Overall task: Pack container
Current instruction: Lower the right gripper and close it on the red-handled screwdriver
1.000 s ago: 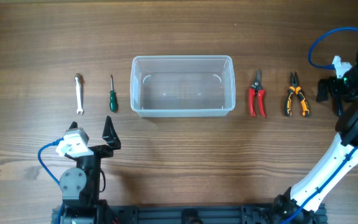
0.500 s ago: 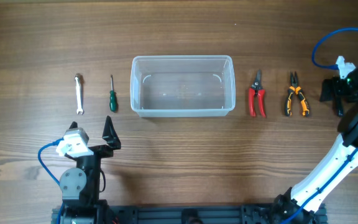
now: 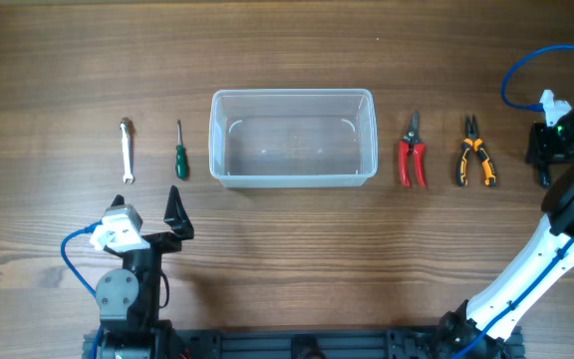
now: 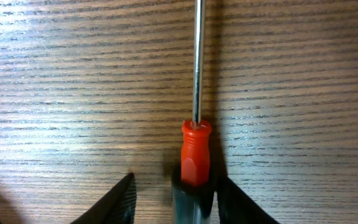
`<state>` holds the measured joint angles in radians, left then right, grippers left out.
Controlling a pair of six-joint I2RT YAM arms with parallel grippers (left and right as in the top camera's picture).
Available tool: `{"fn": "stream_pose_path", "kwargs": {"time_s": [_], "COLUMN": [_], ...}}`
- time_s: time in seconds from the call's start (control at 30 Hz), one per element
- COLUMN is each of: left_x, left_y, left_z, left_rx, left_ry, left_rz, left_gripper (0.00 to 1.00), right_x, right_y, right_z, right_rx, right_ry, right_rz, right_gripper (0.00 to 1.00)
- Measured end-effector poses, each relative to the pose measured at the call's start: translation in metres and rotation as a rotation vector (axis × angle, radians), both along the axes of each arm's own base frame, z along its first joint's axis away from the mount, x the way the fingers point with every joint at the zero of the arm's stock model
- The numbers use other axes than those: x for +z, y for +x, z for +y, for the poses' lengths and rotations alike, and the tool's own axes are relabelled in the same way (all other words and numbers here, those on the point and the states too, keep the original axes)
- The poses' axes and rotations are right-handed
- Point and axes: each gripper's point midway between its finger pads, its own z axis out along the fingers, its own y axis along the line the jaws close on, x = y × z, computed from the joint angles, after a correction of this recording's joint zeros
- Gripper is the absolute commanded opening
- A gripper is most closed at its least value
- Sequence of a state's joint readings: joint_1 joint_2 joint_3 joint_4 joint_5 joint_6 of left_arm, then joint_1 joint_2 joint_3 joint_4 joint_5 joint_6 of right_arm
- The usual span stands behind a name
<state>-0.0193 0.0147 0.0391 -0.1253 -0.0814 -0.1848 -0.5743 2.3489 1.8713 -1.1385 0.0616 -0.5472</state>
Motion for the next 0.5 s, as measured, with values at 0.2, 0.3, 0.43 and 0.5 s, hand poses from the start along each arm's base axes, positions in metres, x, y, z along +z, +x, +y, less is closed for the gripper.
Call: {"fn": "stream_pose_path", "kwargs": {"time_s": [0.2,0.3,0.43,0.5], "left_x": [-0.0001,-0.0001,-0.0001,-0.0001], "left_y": [0.0,0.0,0.0,0.0], "left_z": [0.0,0.0,0.0,0.0], "left_rx": [0.0,0.0,0.0,0.0], "left_ry": [0.0,0.0,0.0,0.0], "left_rz": [0.0,0.0,0.0,0.0], "left_gripper": [1.0,1.0,1.0,1.0], "right_x": [0.0001,0.0001,0.0001,0.0001], "right_y": [-0.0005,-0.0008,-0.0008,-0.0011], "right_z": [-0.0004,-0.0007,-0.0008,-0.0011], "right_rx": [0.0,0.0,0.0,0.0], "right_ry": [-0.003,-0.005,-0.006,-0.008], "right_rz": [0.003,0.005,0.005,0.006], "right_gripper": [0.31,0.29,0.18,0.13]}}
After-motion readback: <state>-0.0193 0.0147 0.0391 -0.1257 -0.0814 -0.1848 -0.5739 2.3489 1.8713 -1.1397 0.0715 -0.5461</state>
